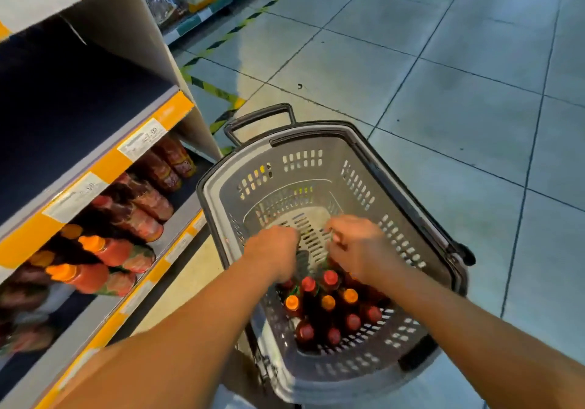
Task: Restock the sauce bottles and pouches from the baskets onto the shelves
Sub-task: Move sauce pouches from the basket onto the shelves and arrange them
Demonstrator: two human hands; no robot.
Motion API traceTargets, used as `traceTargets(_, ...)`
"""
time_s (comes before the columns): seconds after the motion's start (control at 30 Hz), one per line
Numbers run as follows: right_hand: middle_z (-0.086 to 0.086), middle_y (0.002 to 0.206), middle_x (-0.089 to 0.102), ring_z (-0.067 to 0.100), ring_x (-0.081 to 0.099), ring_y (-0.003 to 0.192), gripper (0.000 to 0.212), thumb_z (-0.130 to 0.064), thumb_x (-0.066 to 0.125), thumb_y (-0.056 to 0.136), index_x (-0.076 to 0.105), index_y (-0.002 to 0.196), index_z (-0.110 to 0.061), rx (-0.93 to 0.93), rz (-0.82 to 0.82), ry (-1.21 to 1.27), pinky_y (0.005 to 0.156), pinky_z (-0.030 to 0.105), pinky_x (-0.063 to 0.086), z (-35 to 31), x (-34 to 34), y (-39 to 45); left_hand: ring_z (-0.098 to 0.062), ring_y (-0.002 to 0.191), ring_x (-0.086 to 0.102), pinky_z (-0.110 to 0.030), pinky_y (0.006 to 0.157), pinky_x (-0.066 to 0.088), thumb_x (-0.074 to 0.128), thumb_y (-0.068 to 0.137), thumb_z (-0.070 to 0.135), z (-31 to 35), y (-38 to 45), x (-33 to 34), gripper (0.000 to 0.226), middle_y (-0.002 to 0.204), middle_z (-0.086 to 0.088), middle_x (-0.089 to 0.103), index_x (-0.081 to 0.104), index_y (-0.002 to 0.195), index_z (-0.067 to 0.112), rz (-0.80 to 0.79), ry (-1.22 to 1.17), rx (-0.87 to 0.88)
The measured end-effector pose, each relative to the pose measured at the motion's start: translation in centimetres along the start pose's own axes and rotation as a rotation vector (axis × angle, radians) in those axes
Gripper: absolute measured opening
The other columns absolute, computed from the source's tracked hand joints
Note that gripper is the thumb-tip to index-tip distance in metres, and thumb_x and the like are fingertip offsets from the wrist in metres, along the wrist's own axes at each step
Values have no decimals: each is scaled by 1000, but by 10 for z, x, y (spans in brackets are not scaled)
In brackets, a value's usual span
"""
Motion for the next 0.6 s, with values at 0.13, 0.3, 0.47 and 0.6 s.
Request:
traceTargets(0.13, 5, 119, 69, 31, 61, 116, 30, -37, 64, 89, 67, 115, -23, 20, -389, -264, 92, 40, 51, -3, 112, 11, -28, 121, 64, -44, 95, 49, 68, 90, 23, -2, 34, 56, 33, 128, -4, 68, 66, 123, 19, -238, 147, -58)
traceTargets(0.3, -1, 136, 61, 27, 49, 126, 47, -36, 62, 90, 57, 136, -29, -21, -485, -389, 102, 41, 35, 13, 176, 2, -28, 127, 61, -46, 102, 49, 57, 98, 15, -6, 62, 97, 35, 136, -5, 65, 64, 133, 11, -328, 143, -48)
traceTargets(0.47, -5, 135, 60, 25, 49, 124, 39, -32, 48, 97, 56, 135, -31, -25, -486, -409, 100, 42, 32, 18, 186, 5, -34, 135, 53, -51, 110, 42, 40, 105, 11, -4, 78, 120, 39, 144, -11, 59, 59, 139, 9, -329, 81, -79)
traceTargets(0.6, -7, 149, 52, 21, 43, 136, 51, -38, 46, 99, 44, 150, -34, 0, -578, -353, 108, 42, 31, 23, 190, 7, -37, 136, 52, -53, 108, 46, 37, 107, 5, -4, 82, 118, 39, 146, -18, 56, 59, 138, 2, -369, -66, -107)
Point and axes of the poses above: each hand's wrist, its own y-axis towards the middle knuckle, its own x-axis out of the palm, z = x × y, the point moved 8 cm from there along y, towards the middle knuckle
